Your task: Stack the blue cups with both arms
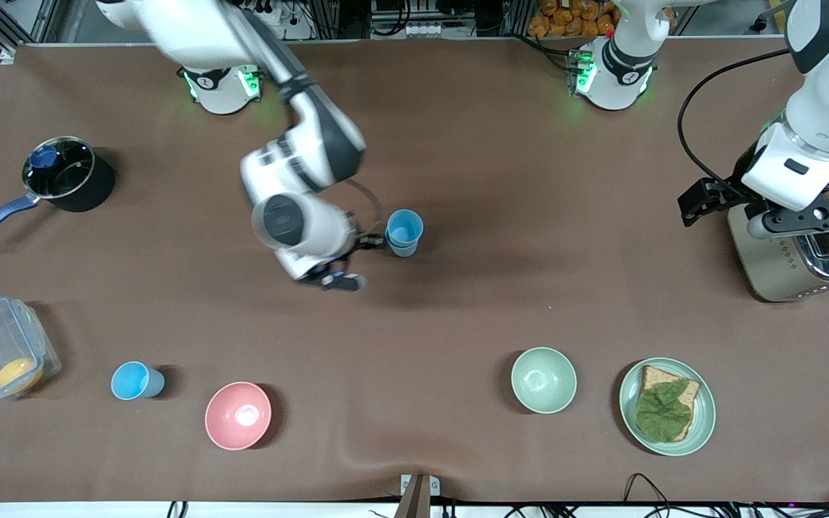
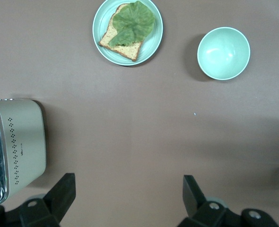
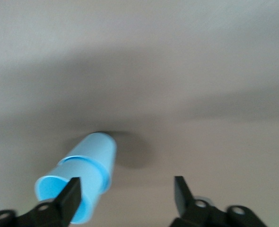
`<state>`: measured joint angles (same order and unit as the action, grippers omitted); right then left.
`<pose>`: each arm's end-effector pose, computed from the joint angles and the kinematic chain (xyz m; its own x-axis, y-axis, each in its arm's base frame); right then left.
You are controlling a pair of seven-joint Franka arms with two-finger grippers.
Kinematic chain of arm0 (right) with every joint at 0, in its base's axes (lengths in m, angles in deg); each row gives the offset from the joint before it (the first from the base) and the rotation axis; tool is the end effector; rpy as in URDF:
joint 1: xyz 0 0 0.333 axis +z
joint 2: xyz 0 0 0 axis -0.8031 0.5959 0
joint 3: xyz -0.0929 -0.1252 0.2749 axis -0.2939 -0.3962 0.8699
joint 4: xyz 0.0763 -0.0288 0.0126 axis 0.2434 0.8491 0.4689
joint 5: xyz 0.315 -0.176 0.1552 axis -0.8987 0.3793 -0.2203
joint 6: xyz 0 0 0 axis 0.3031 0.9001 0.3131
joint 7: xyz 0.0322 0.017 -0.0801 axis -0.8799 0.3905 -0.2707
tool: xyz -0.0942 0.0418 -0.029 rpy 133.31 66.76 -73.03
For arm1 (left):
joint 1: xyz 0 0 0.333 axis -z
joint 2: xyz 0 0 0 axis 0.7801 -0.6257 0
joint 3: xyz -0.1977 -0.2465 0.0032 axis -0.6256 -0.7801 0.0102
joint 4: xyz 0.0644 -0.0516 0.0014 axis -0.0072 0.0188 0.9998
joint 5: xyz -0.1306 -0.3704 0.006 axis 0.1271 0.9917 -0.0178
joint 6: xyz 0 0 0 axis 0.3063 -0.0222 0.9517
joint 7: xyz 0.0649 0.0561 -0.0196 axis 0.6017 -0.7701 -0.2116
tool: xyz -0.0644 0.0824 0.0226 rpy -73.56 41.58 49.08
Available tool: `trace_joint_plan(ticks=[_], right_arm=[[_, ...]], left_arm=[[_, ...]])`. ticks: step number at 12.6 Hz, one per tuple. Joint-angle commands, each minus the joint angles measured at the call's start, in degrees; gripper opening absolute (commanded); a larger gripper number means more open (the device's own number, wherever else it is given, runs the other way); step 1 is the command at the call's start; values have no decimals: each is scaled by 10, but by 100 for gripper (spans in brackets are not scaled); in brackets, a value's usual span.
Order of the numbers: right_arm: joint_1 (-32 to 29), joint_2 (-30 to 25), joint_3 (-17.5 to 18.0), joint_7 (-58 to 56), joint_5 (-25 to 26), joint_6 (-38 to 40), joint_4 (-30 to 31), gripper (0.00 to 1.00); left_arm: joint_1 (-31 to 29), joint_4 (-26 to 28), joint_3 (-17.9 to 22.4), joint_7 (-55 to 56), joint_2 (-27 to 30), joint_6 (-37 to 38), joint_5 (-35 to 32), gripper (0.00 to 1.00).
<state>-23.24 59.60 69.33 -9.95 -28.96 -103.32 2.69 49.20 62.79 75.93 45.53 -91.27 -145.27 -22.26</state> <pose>0.5828 0.3379 0.3367 0.9476 -0.0744 -0.3107 -0.1235 -0.9822 -0.1413 0.5664 -0.1020 0.5848 0.9955 0.0762 0.0558 0.0788 -0.9958 -0.0462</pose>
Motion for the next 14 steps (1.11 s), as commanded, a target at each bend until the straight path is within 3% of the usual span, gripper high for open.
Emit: trace_joint_plan(ticks=[1, 4, 6, 9, 12, 14], right_arm=[[-113, -59, 8, -164, 6, 94, 11, 100], [-202, -129, 6, -311, 89, 156, 15, 100], [-238, -189, 7, -324, 138, 177, 16, 100], [-255, -256, 6, -320, 203, 189, 20, 100], [-274, -281, 7, -317, 209, 202, 15, 100], [-276, -288, 6, -298, 204, 204, 14, 100]], left_arm=[[-7, -5, -5, -15, 1, 2, 3, 100], [-14, -14, -4, -70, 4, 2, 1, 100], [-16, -15, 5, -92, 11, 2, 3, 100], [1, -15, 66, -148, 12, 10, 10, 100], [3, -15, 81, -151, 18, 20, 10, 100], [27, -17, 128, -151, 18, 21, 26, 100]])
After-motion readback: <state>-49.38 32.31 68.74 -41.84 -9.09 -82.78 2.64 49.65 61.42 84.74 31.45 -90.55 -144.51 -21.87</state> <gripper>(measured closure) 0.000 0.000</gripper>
